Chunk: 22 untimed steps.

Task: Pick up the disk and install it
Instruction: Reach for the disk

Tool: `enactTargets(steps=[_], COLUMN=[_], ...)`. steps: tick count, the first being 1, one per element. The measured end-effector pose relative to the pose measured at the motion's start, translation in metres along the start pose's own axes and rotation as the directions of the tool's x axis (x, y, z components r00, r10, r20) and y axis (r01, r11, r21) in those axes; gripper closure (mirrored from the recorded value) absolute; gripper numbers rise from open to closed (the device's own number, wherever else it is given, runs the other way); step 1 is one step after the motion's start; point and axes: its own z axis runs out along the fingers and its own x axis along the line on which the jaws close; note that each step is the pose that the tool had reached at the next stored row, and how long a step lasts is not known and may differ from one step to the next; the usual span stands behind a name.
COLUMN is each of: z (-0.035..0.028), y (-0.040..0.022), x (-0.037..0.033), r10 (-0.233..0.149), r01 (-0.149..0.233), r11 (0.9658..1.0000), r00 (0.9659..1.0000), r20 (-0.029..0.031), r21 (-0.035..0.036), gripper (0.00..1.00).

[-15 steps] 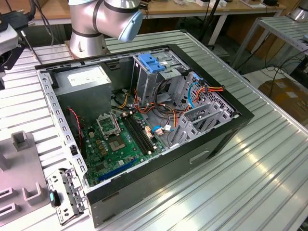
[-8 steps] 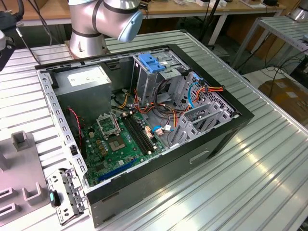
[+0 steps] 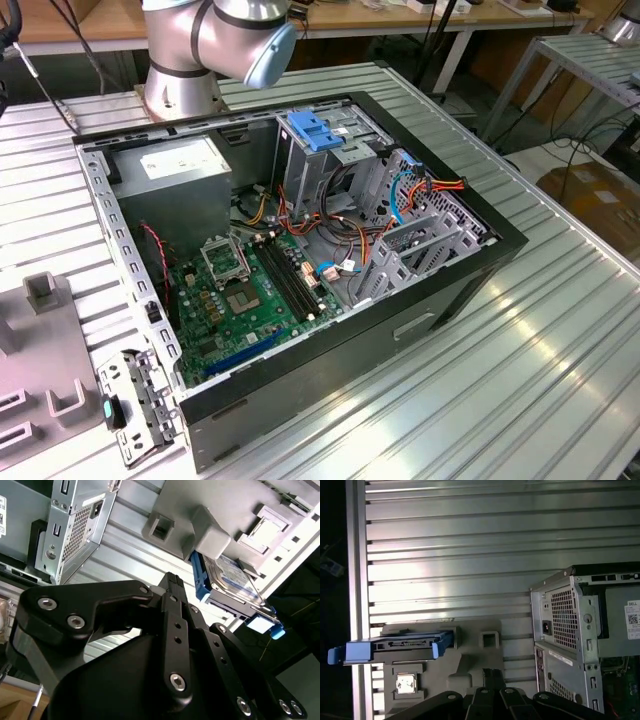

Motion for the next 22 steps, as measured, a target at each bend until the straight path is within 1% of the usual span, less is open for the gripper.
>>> enactTargets(steps=[3,4,5,11,19,20,22], z=[-0.0001,-0.0002,-0.0003,-0.0005,-0.0008,-0.0009,-0.0010], y=[-0.0003,-0.0005,-0.0008,-0.0018,-0.0030,-0.0032,-0.0035], x=[0.0049,0.0073,0.0113,0.0240,0.0393,0.0428,0.0469], r10=[0.000,0.000,0.000,0.000,0.000,0.000,0.000], r01=[0.000,0.000,0.000,0.000,0.000,0.000,0.000], r11=[1.0000,1.0000,1.0000,1.0000,1.0000,1.0000,1.0000], r00=[1.0000,1.0000,1.0000,1.0000,1.0000,1.0000,1.0000], r20=[0.0000,0.0000,-0.0001,0.0000,0.0000,0.0000,0.0000], r21=[0.0000,0.0000,0.0001,0.0001,0.0001,0.0000,0.0001], gripper=[0.89,0.89,0.89,0.89,0.89,0.89,0.89])
